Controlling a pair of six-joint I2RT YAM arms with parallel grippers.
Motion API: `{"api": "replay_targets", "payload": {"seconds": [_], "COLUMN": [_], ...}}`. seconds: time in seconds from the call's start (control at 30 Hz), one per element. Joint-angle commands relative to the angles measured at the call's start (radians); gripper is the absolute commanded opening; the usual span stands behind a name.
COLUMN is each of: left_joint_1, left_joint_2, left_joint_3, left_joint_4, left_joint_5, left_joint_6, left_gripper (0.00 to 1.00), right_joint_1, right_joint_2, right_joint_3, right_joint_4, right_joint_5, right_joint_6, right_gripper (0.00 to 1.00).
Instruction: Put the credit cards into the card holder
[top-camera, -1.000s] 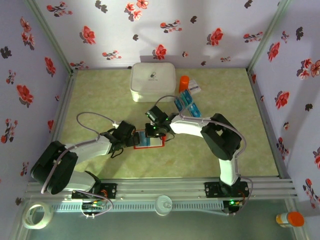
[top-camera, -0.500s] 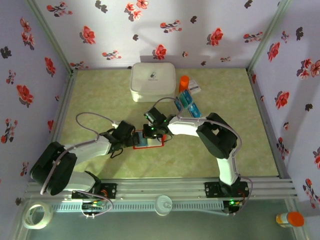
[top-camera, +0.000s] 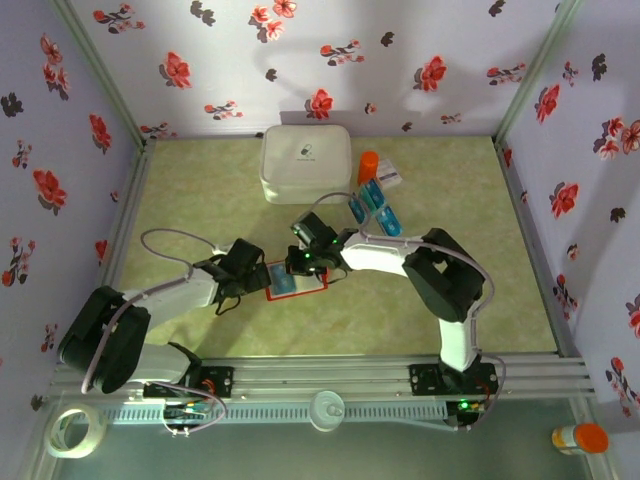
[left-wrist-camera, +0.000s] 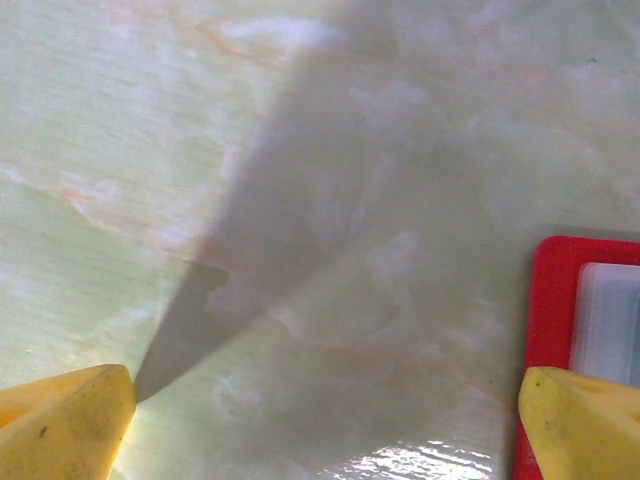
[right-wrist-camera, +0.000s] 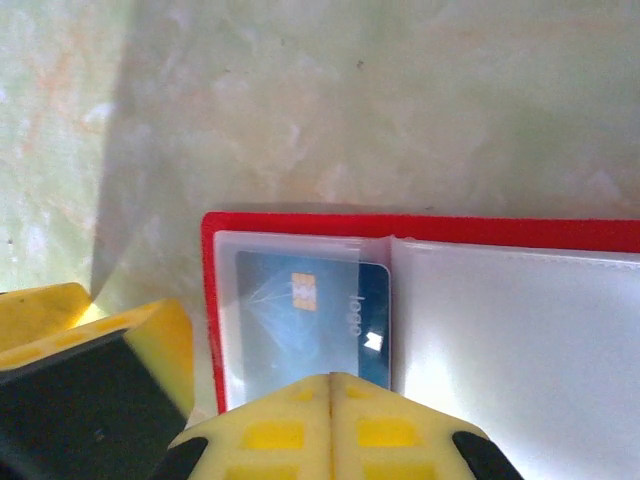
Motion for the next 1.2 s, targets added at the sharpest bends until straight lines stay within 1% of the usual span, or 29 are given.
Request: {"api": "replay_targets", "payload": {"seconds": [0.0,0.6,0.83,1.17], "left_joint_1": [0.012,0.012,0.012,0.012], "left_joint_2": [0.007,0.078,0.101,0.121], "left_joint_3": [0.009,0.019,0.032,0.033], "left_joint_4": [-0.073,-0.026,-0.016,0.011], "left_joint_5": [-0.001,0.021,0.025,0.035], "left_joint_6": [-0.034,0.005,0.014,0.021], "left_gripper": [1.00,1.00,1.00,1.00], "right_joint_1": [-0.011,-0.014,0.007,0.014], "right_joint_2": [-0.036,0.056,0.091,0.084], "right_joint_3": [-0.015,0.002,0.019,0.014], "right_joint_4": [-0.040,-0.032,-0.022,0.015], "right_joint_5": [0.027,0.012,-0.003,-0.017], "right_joint_6": [-0.021,-0.021,-0.010,0.022], "right_gripper": [0.08,0.07,0.07,0.07]}}
